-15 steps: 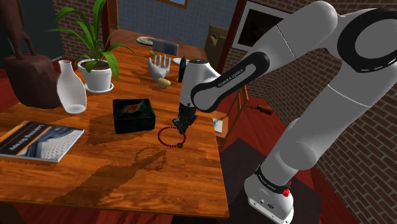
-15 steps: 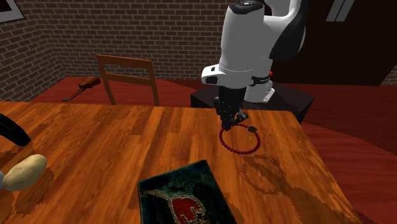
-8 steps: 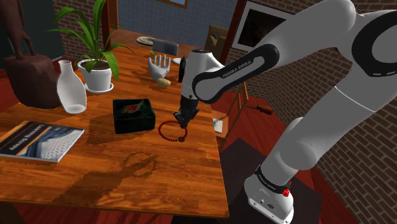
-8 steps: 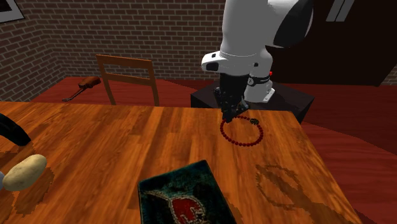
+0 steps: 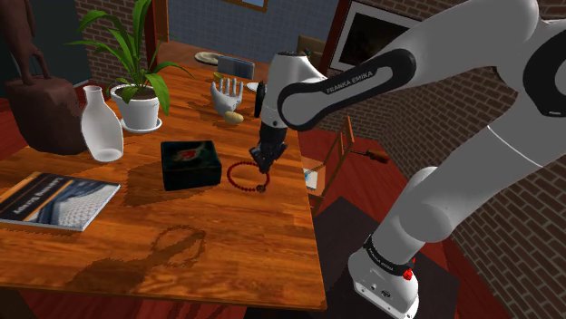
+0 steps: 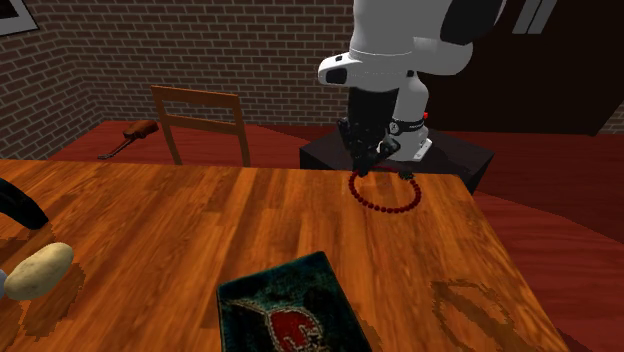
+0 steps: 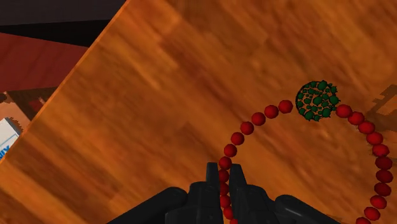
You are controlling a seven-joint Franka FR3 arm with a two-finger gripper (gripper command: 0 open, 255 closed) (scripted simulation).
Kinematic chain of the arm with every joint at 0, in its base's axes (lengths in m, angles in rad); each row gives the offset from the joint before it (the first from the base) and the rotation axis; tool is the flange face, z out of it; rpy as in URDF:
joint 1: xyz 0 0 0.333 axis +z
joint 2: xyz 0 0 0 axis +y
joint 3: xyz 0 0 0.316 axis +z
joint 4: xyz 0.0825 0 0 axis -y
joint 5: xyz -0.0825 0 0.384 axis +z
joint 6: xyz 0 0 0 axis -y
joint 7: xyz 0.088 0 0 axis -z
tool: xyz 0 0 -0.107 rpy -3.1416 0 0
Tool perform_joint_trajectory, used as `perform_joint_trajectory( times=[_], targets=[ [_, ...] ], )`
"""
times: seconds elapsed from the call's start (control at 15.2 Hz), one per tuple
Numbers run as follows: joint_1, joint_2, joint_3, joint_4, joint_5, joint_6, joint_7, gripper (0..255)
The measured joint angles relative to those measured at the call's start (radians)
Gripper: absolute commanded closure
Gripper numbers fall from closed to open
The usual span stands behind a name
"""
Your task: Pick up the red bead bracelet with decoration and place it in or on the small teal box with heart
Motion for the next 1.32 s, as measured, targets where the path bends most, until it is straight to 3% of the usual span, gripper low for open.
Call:
perform_joint_trajectory(
  times=[0.13,0.33,0.73,1.32],
  targets=[
    [0.000,-0.014,-0.003,0.010,0.002,-0.024,-0.004,255],
    [-0.011,0.056,-0.002,0.085,-0.019,-0.030,0.003,255],
    [-0.032,0.291,-0.005,0.356,-0.087,-0.072,0.026,255],
    [-0.014,0.626,-0.022,0.822,-0.164,-0.212,0.047,255]
  ],
)
